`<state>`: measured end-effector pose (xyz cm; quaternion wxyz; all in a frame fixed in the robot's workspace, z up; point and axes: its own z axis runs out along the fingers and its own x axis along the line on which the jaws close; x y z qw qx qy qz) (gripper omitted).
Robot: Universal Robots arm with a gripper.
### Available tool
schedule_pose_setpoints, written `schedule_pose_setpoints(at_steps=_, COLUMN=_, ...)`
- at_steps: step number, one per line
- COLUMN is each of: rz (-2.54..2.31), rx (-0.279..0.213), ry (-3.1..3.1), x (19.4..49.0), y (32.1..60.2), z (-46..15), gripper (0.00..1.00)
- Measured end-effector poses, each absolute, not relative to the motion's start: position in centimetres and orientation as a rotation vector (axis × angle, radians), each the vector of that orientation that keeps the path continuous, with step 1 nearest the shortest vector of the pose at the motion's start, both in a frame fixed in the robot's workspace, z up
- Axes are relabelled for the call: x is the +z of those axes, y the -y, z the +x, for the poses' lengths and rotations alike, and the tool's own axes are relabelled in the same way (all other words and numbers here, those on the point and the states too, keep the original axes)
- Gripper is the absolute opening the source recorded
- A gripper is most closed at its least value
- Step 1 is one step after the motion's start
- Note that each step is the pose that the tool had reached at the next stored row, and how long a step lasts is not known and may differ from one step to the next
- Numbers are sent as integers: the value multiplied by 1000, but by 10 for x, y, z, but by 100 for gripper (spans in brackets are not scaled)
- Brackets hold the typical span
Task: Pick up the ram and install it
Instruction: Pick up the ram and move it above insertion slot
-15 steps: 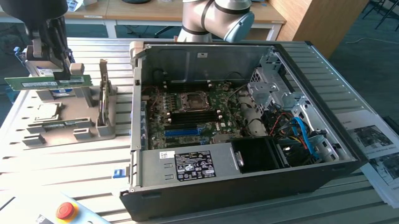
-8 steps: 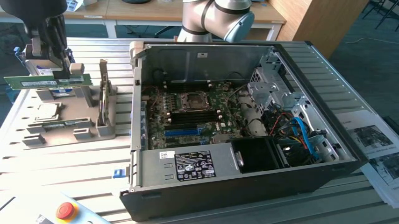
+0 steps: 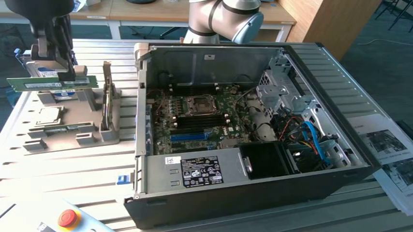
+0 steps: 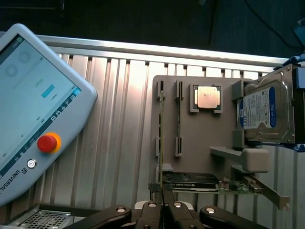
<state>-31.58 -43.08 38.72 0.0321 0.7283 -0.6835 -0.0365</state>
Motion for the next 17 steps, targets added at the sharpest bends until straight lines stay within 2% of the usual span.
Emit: schedule_pose_setpoints(at_steps=17, rz=2246, rx=-106, ry=2107, x=388, y=431, z=-314, gripper=12)
